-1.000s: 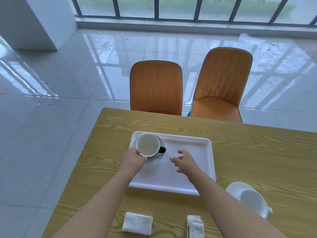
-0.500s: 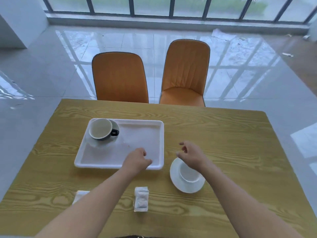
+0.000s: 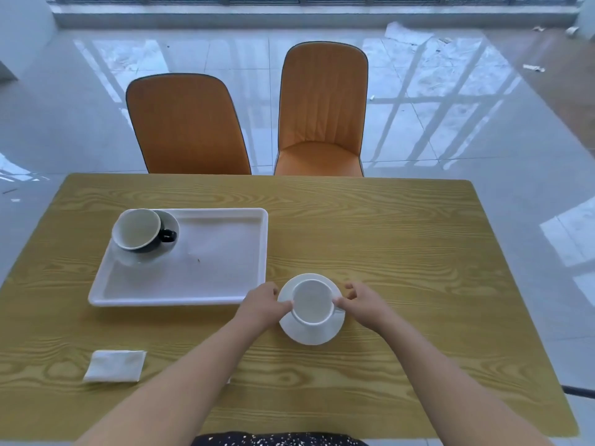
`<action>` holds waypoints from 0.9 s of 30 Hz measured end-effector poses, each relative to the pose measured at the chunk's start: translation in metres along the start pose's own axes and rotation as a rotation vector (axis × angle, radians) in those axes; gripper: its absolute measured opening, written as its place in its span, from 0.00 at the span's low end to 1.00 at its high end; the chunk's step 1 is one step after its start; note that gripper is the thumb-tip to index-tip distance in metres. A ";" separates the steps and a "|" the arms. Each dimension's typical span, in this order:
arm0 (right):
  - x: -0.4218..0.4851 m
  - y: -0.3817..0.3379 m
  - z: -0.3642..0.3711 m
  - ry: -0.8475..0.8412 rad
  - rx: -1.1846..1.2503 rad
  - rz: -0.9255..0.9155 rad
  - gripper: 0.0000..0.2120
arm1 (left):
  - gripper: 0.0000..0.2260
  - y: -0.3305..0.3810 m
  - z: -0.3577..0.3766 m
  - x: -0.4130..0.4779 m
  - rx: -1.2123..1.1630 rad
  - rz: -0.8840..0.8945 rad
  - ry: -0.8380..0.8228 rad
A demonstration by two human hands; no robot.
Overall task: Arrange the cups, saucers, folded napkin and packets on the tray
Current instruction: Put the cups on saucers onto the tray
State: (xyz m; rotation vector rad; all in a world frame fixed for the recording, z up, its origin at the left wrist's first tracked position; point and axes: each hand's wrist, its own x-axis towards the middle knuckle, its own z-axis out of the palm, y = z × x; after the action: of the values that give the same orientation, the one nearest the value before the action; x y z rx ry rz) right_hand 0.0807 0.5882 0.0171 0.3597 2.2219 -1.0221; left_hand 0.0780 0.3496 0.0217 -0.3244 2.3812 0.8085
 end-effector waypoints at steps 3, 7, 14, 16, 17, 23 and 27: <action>0.003 0.006 0.000 -0.035 0.073 0.012 0.33 | 0.17 0.001 0.002 0.002 -0.060 -0.041 -0.032; 0.006 0.010 0.002 -0.073 0.107 0.022 0.32 | 0.31 0.001 0.000 0.002 -0.159 -0.110 -0.092; 0.003 0.010 0.007 -0.105 0.293 0.065 0.16 | 0.17 -0.003 -0.001 -0.002 -0.350 -0.148 -0.165; 0.000 0.009 0.008 -0.087 0.311 0.063 0.15 | 0.14 -0.003 -0.001 -0.002 -0.372 -0.142 -0.169; -0.002 0.008 0.008 -0.080 0.314 0.059 0.14 | 0.15 -0.003 -0.001 -0.003 -0.375 -0.142 -0.169; -0.011 -0.004 0.001 -0.067 0.336 0.030 0.13 | 0.15 -0.002 -0.011 -0.013 -0.423 -0.103 -0.155; -0.007 -0.029 0.001 -0.079 0.332 -0.004 0.14 | 0.15 -0.004 -0.036 -0.016 -0.455 -0.072 -0.106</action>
State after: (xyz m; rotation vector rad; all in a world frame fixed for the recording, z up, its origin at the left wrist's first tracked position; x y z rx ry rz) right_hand 0.0722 0.5684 0.0378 0.4504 1.9827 -1.3868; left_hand 0.0754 0.3245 0.0524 -0.5312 2.0569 1.2970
